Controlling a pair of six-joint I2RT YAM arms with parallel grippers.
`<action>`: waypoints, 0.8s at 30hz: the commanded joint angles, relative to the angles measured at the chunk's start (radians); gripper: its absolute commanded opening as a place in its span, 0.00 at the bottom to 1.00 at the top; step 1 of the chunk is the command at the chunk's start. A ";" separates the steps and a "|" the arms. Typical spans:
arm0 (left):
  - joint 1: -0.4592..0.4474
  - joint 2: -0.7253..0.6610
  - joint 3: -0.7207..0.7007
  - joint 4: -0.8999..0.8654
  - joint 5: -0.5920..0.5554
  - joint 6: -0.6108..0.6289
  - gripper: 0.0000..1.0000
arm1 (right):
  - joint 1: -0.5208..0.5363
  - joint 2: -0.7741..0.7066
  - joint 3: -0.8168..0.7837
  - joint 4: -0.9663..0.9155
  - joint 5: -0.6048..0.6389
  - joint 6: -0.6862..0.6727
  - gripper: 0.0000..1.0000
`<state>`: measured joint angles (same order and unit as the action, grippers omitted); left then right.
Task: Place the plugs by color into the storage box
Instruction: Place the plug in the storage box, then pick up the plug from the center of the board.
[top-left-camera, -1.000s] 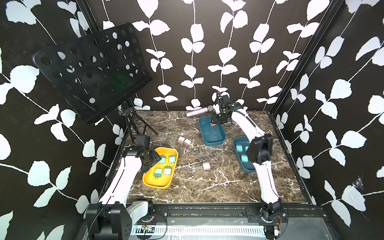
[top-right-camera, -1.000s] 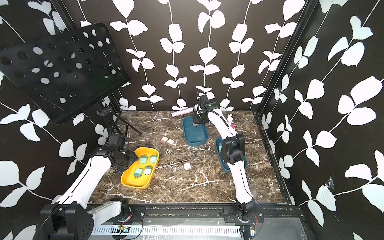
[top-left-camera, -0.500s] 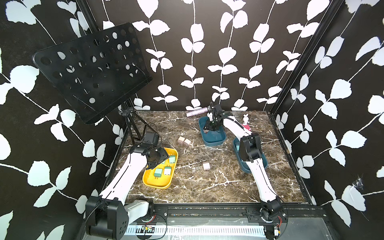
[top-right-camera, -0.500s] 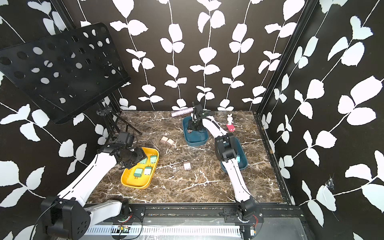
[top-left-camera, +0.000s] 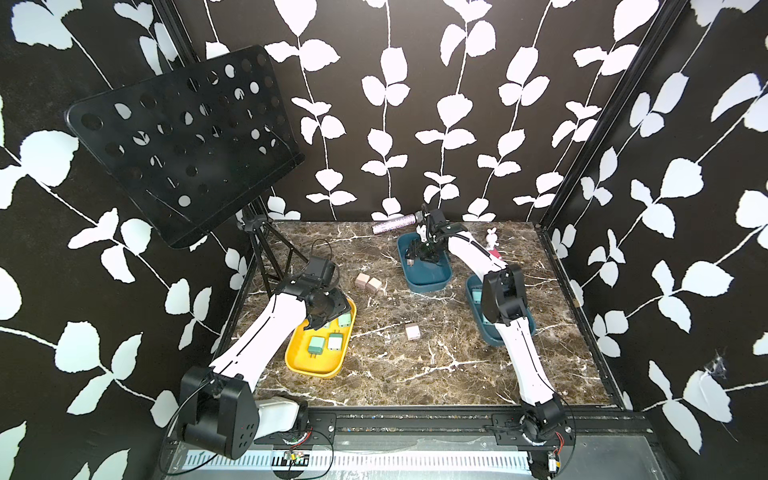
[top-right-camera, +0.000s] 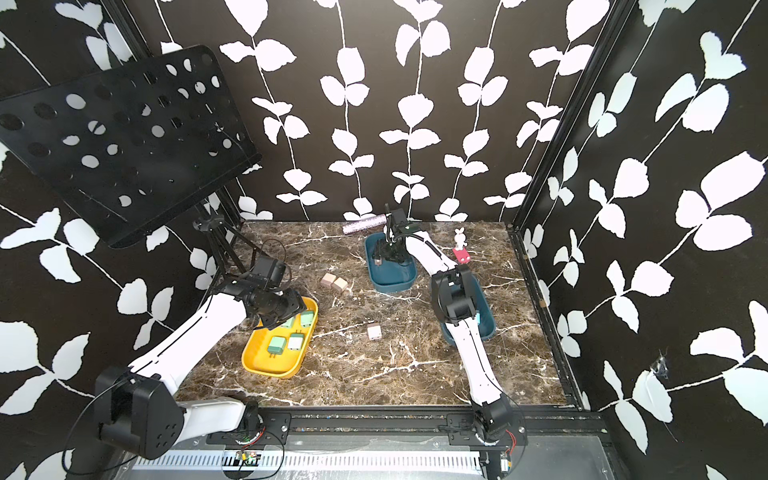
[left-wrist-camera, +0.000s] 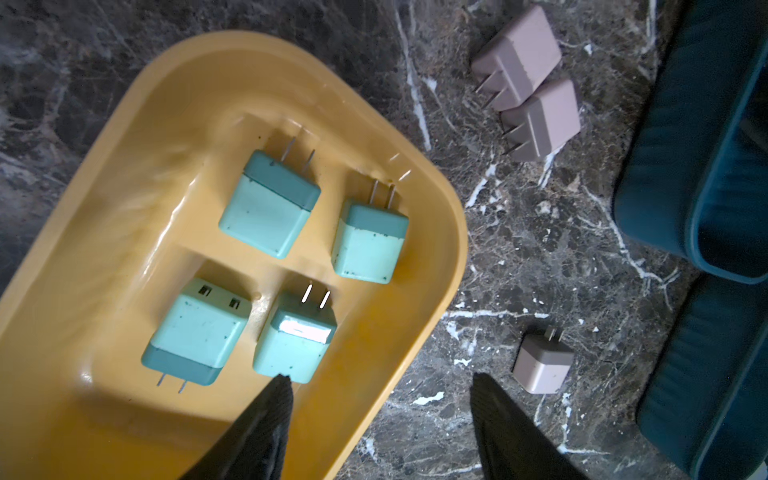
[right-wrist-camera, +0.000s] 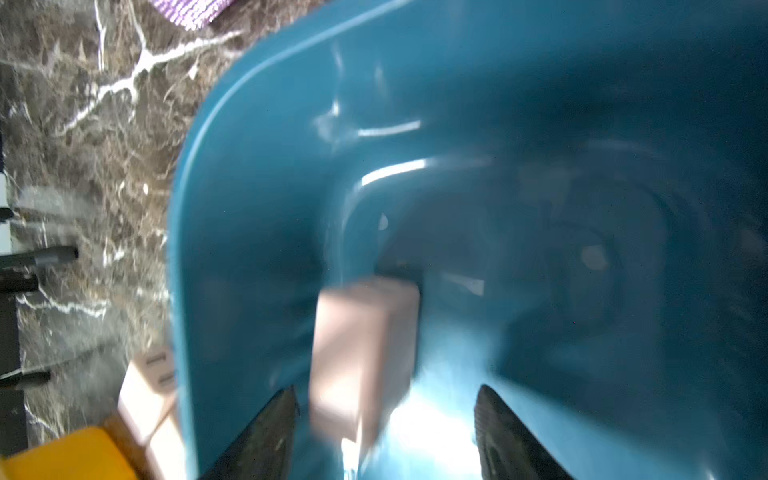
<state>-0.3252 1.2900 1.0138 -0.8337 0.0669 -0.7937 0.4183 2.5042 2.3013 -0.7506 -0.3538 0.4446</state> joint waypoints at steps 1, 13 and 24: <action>-0.013 0.021 0.034 0.020 -0.013 -0.003 0.70 | 0.005 -0.155 -0.045 -0.061 0.048 -0.046 0.67; -0.053 0.090 0.072 0.051 -0.030 -0.006 0.70 | 0.178 -0.515 -0.367 -0.368 0.247 -0.149 0.74; -0.053 0.114 0.042 0.096 0.002 -0.033 0.70 | 0.373 -0.639 -0.801 -0.249 0.232 0.199 0.81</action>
<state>-0.3744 1.4052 1.0649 -0.7490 0.0570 -0.8082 0.7750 1.8679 1.5410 -1.0321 -0.1322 0.5446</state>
